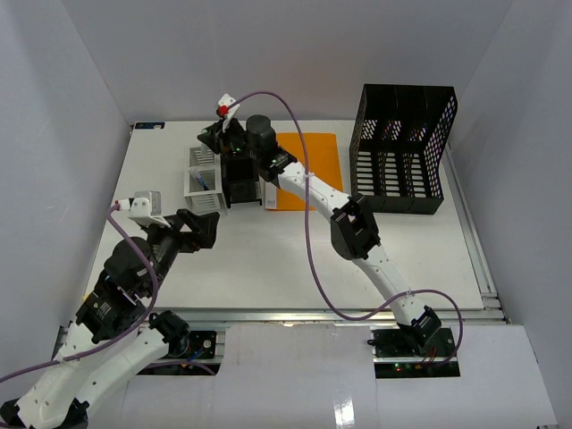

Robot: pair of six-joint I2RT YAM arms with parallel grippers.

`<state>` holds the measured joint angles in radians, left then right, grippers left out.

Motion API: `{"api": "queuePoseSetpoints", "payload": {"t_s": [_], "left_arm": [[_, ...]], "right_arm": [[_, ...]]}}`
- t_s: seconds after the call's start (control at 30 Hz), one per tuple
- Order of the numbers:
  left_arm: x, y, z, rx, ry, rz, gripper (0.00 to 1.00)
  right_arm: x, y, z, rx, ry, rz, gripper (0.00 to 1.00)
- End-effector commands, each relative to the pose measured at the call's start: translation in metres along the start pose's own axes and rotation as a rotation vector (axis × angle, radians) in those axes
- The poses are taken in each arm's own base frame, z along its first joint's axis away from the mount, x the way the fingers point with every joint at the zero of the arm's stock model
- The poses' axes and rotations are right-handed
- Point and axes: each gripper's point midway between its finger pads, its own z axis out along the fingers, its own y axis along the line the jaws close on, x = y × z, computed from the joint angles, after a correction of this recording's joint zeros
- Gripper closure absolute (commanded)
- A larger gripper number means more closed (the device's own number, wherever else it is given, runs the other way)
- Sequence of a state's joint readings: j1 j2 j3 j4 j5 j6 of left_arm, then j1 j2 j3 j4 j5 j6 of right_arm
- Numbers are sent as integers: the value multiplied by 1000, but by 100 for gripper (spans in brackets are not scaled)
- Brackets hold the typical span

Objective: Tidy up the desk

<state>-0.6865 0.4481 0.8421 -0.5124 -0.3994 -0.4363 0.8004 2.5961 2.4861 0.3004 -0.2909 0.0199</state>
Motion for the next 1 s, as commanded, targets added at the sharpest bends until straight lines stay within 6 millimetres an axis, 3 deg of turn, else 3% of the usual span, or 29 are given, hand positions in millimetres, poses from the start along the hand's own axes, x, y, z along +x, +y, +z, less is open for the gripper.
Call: {"api": "queuePoseSetpoints", "payload": {"t_s": [0.0,0.1,0.17,0.27,0.3,0.33,0.37,0.43,0.53,0.63,0.7,0.77,0.83,0.97], "left_arm": [[9,16,-6,-63,11,-13,2],[14,21,-6,-78,17,-5,2],[17,21,-4,-79,27,0,2],[24,14,0,-48,63,21,2],[24,11,1,-32,71,28,2],[25,8,2,-20,80,36,2],[26,6,4,-14,90,45,2],[27,6,7,-21,101,60,2],[27,12,13,-79,116,80,2],[27,19,16,-125,129,110,3],[25,21,17,-143,136,126,6],[21,24,19,-172,130,146,9],[21,27,23,-191,135,166,10],[28,38,50,-229,197,241,11]], "right_arm": [[-38,-1,9,41,-153,-95,92],[-14,-1,10,47,-113,-95,91],[-1,-4,9,50,-94,-118,84],[12,-3,7,48,-55,-137,48],[11,-4,5,47,-46,-142,31],[6,-3,4,43,-39,-149,17],[-6,-1,1,34,-38,-159,12],[-19,1,-3,16,-33,-179,6],[-74,8,-26,-67,-31,-240,2],[-95,24,-64,-258,34,-256,7],[-111,35,-101,-394,71,-228,9],[-119,30,-147,-443,115,-176,9],[-112,34,-182,-492,157,-135,9],[-68,48,-272,-492,297,-57,8]]}}
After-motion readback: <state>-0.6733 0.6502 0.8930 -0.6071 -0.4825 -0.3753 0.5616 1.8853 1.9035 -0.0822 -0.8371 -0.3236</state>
